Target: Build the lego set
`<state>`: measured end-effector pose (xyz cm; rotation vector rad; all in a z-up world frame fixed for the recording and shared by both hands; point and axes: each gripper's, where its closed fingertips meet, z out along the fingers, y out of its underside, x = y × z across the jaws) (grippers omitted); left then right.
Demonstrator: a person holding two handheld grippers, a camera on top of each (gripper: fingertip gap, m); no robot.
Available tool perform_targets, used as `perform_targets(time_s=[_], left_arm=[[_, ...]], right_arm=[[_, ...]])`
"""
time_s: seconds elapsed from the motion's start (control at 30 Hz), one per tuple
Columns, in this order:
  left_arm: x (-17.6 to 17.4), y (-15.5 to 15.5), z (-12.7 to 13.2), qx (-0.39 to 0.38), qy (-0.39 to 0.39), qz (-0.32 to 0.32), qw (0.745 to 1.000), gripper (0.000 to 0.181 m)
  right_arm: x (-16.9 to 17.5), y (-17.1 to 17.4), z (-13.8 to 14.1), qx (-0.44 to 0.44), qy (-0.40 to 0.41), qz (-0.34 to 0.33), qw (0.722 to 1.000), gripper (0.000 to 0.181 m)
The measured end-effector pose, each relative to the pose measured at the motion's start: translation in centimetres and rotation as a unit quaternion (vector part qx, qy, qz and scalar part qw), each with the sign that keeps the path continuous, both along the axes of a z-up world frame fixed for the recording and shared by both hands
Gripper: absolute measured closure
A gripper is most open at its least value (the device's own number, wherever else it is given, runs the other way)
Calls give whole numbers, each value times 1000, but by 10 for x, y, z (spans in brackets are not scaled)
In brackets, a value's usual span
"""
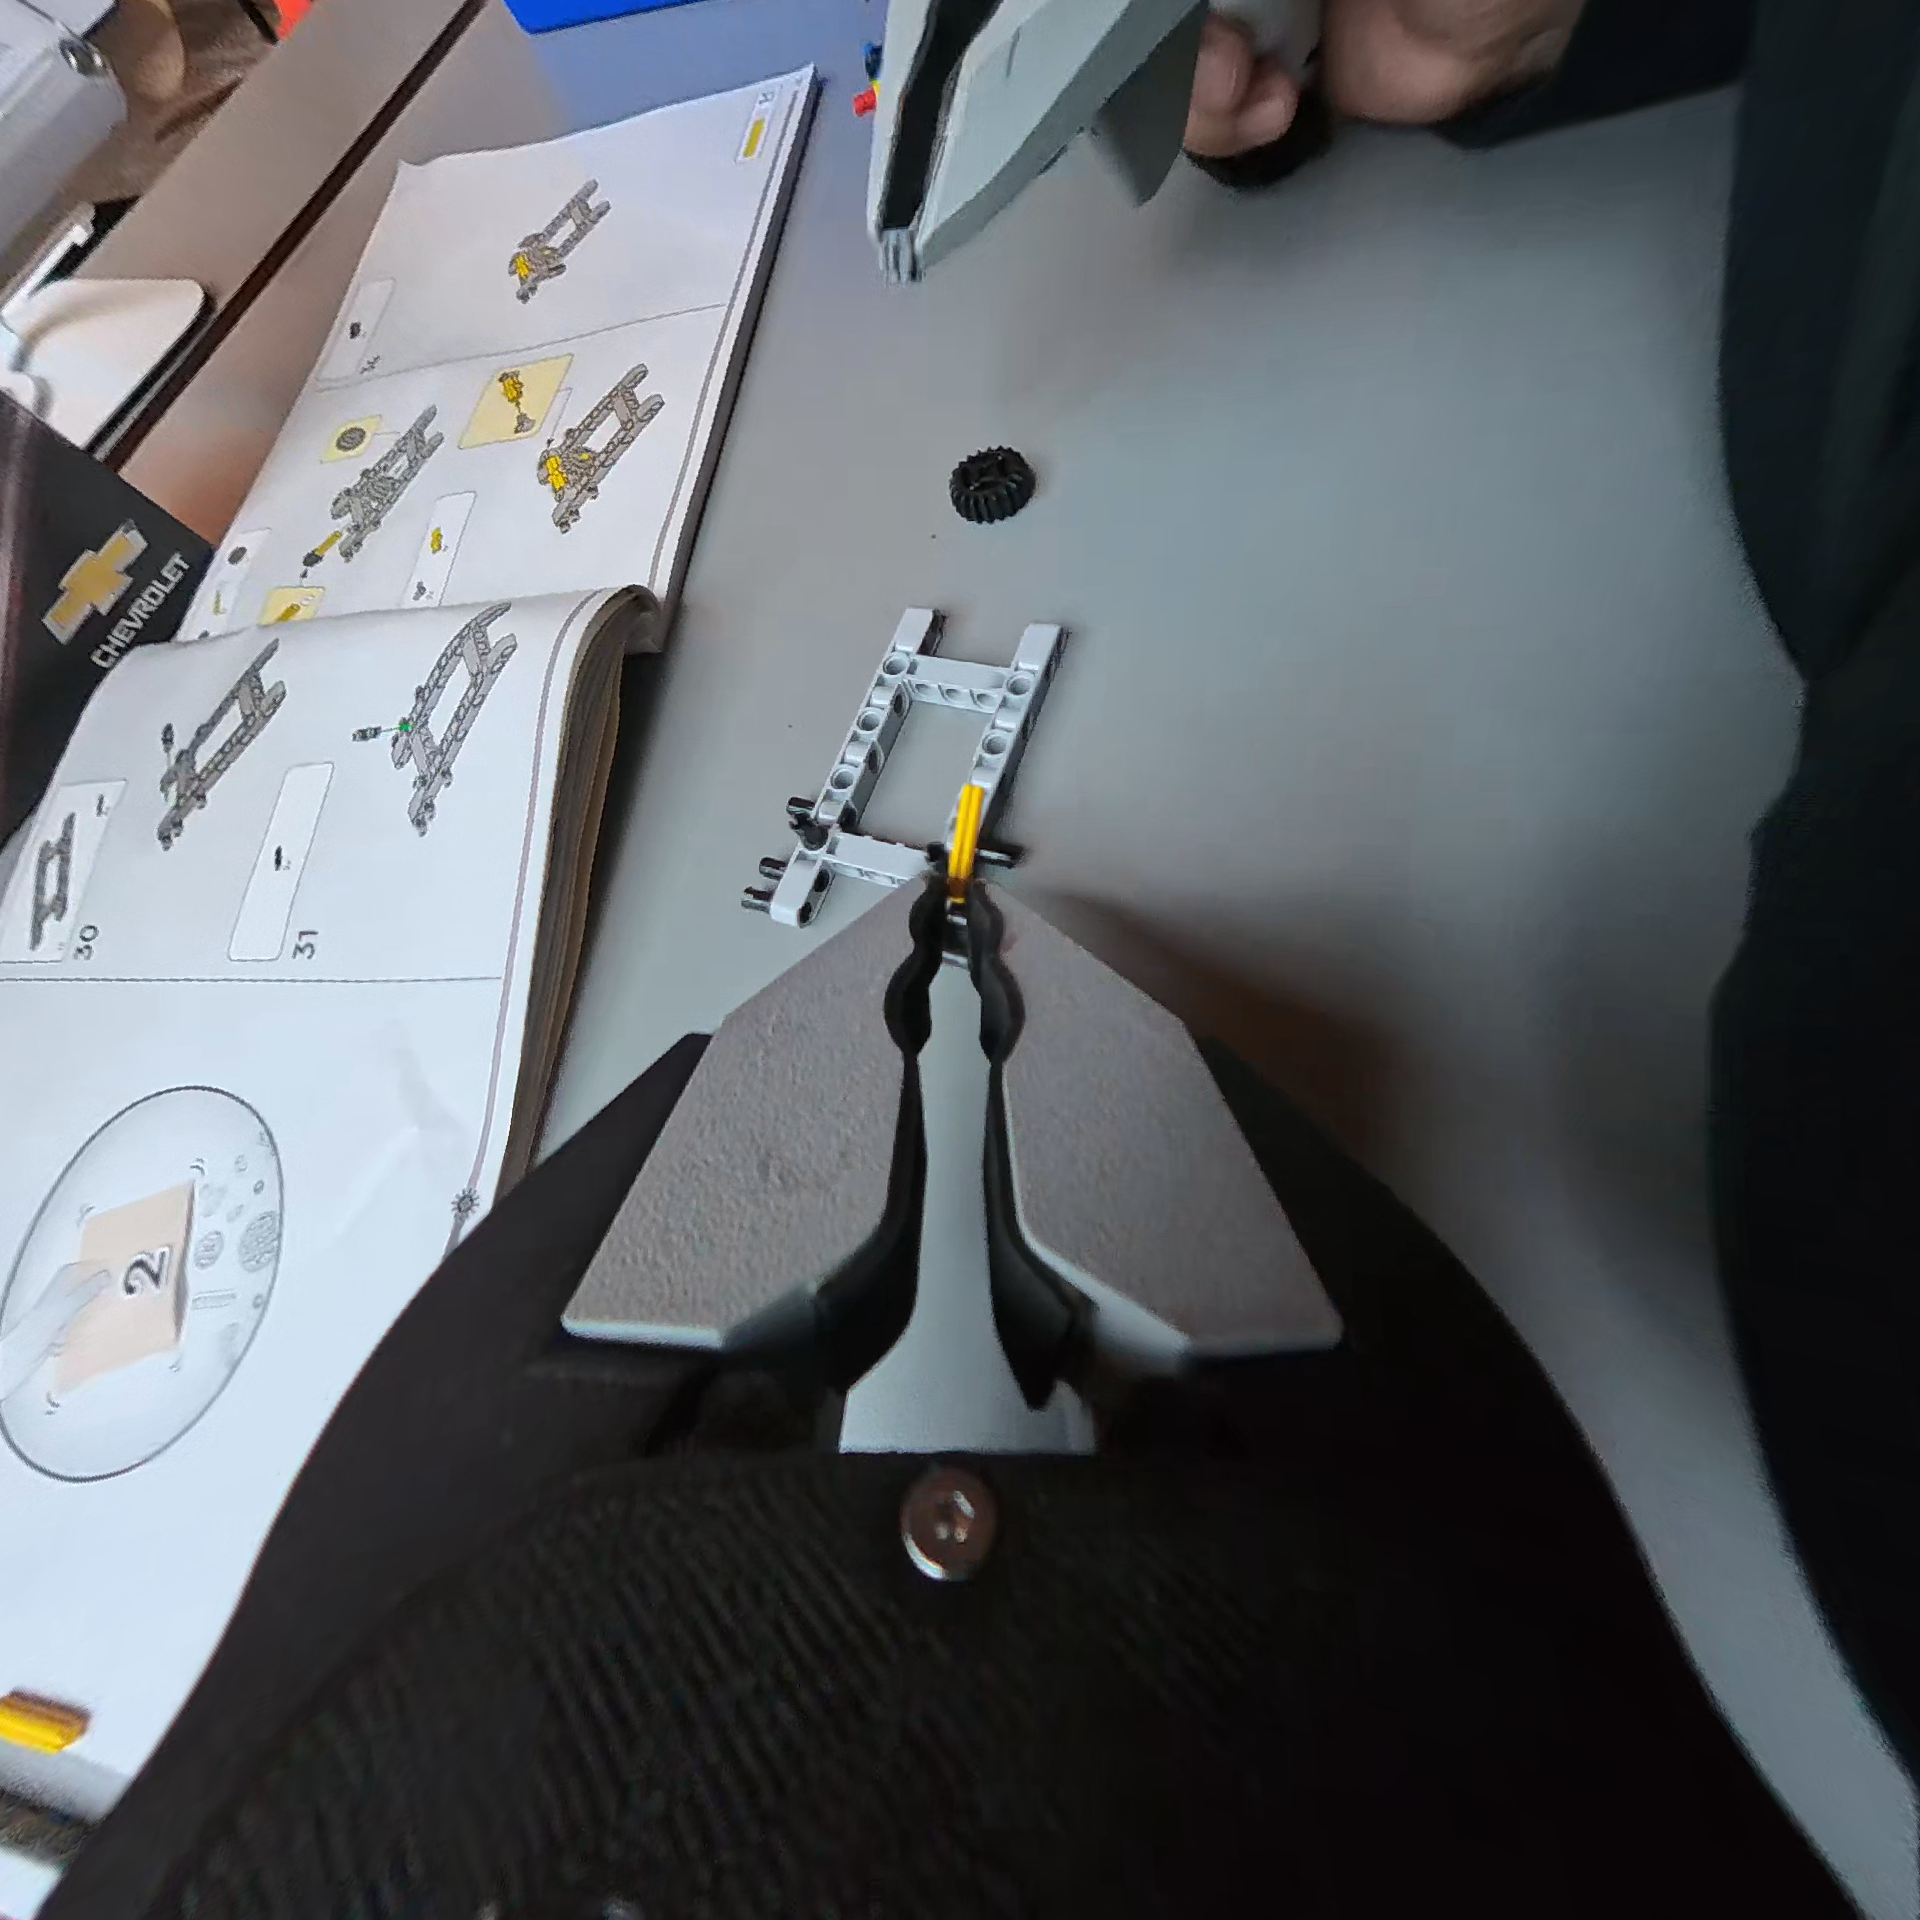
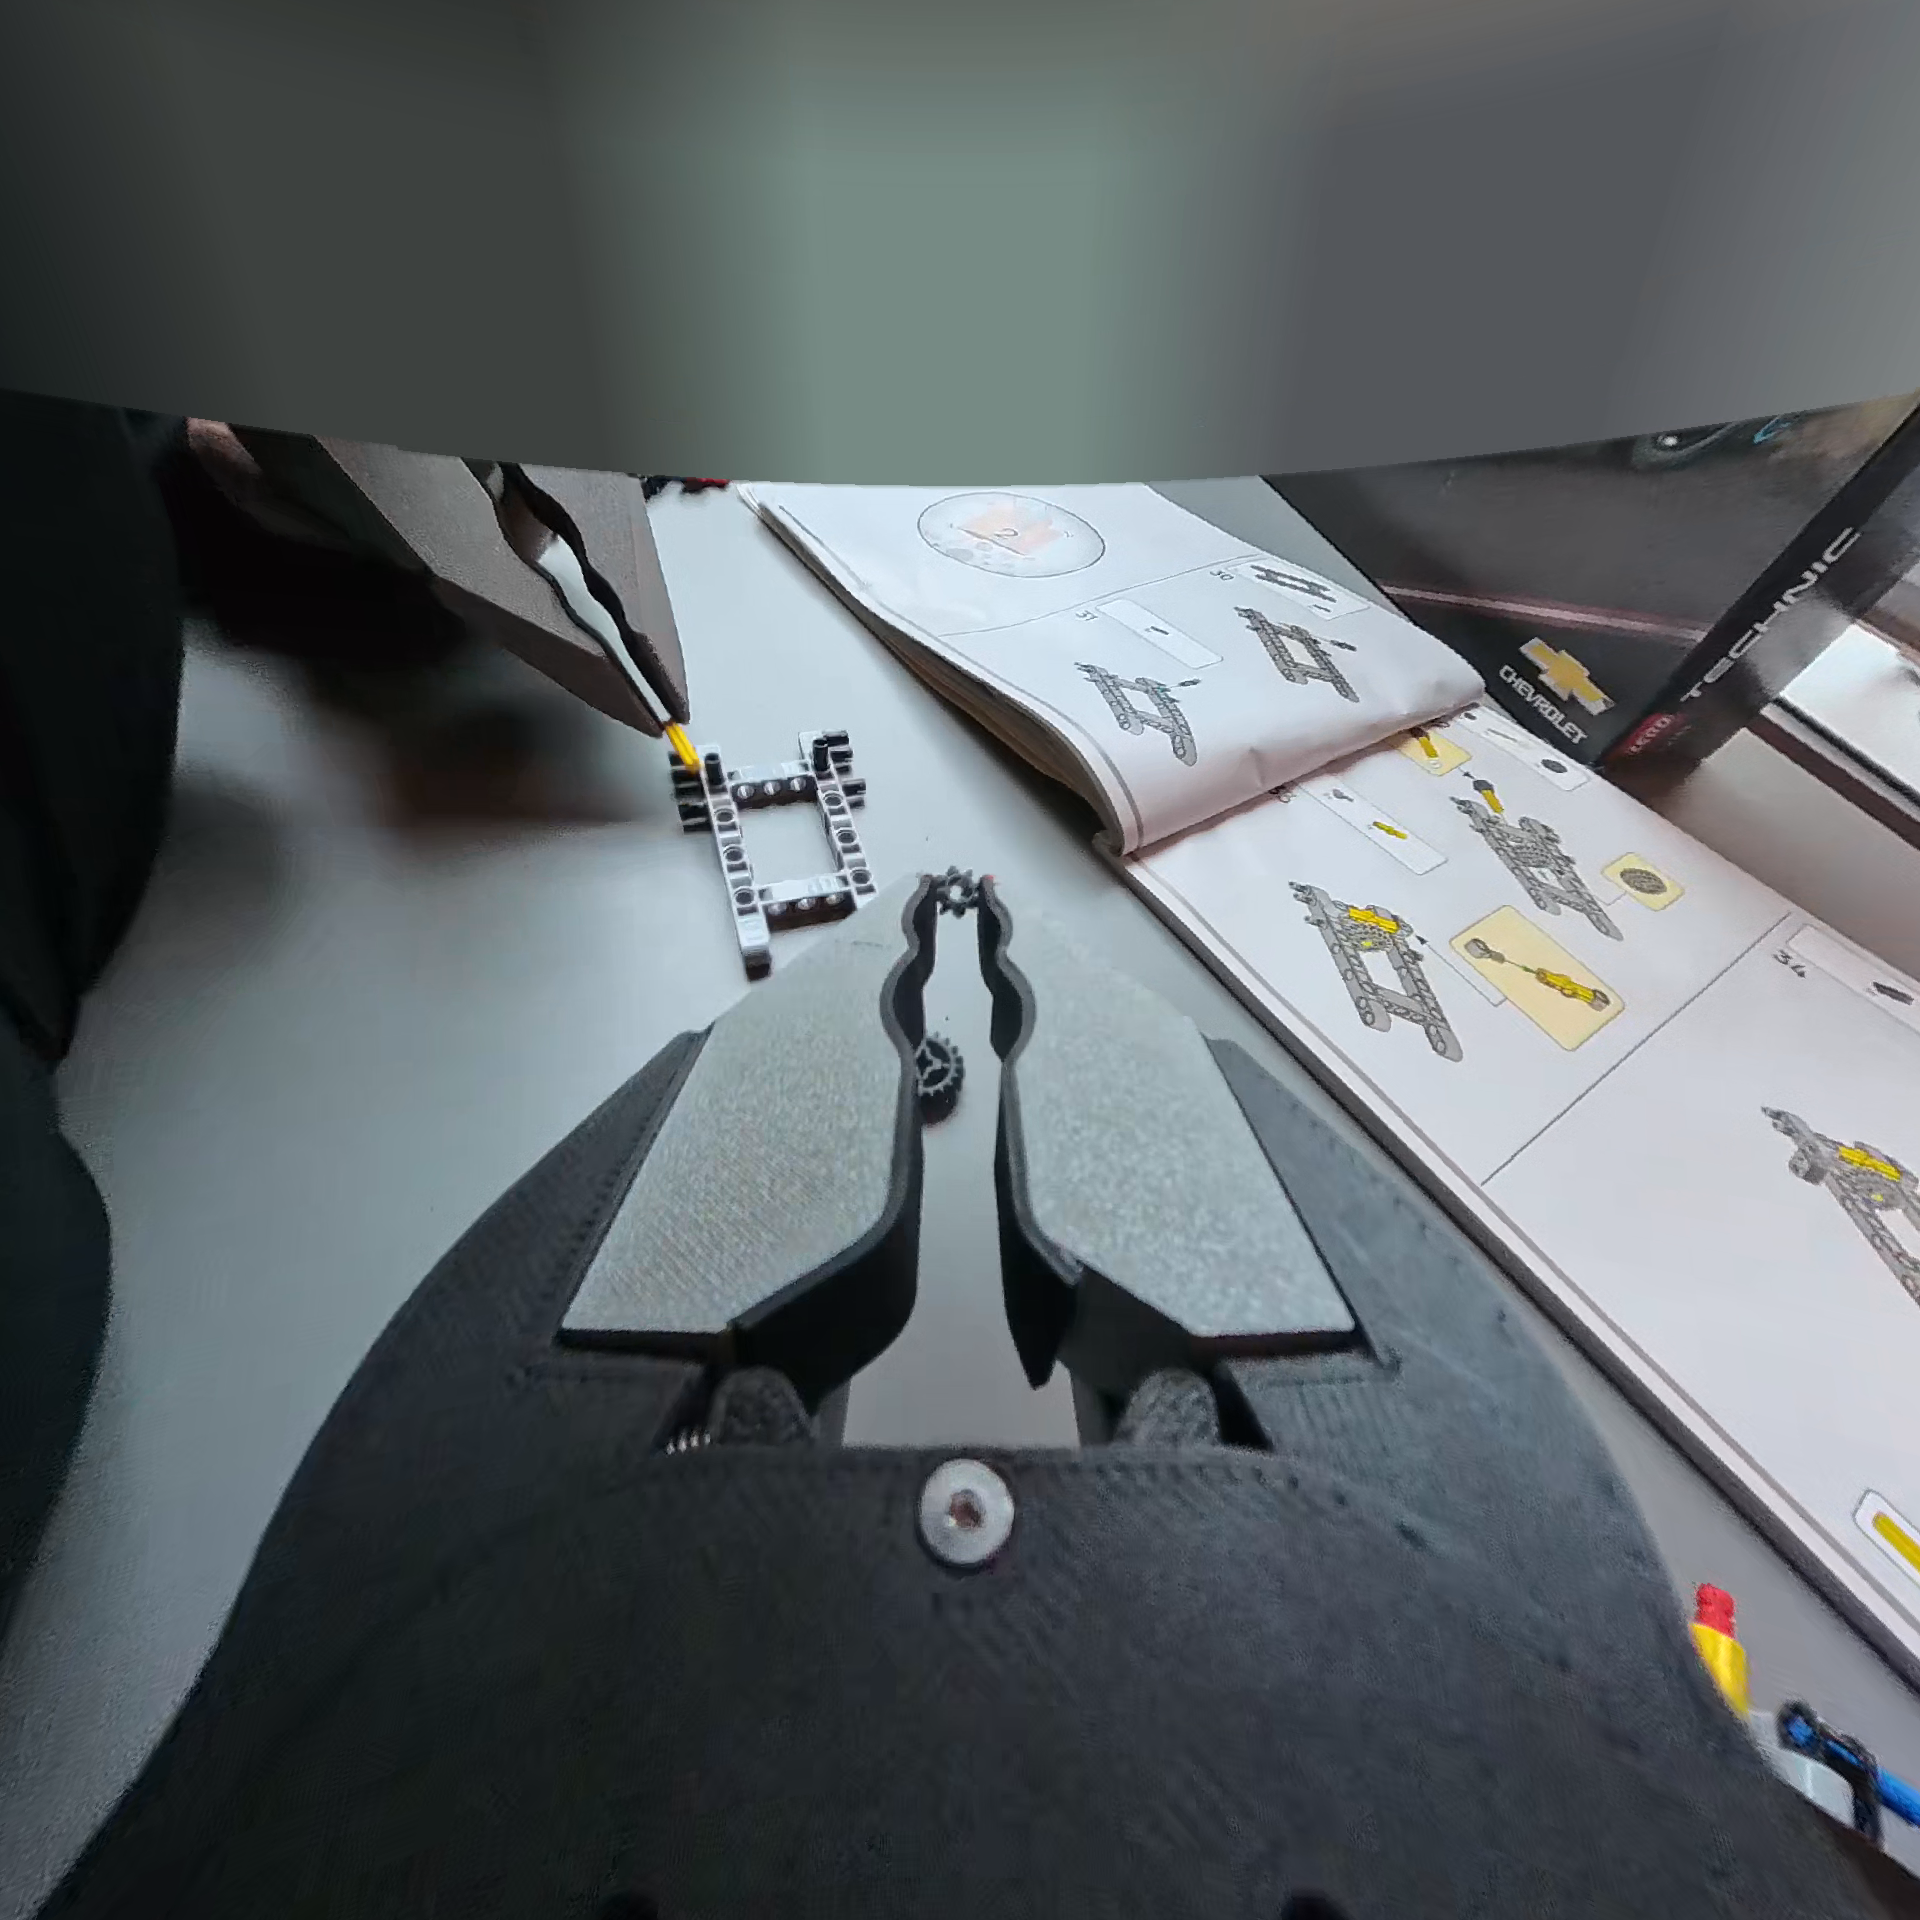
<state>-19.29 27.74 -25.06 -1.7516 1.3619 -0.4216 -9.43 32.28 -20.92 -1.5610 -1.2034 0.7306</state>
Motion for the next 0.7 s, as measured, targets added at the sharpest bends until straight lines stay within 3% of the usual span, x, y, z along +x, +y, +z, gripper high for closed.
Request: perform_targets(time_s=[0.7], left_arm=[[-7, 13, 5, -59, -44, 41, 996, 180]], right_arm=[[5, 11, 13, -4, 44, -25, 999, 177]])
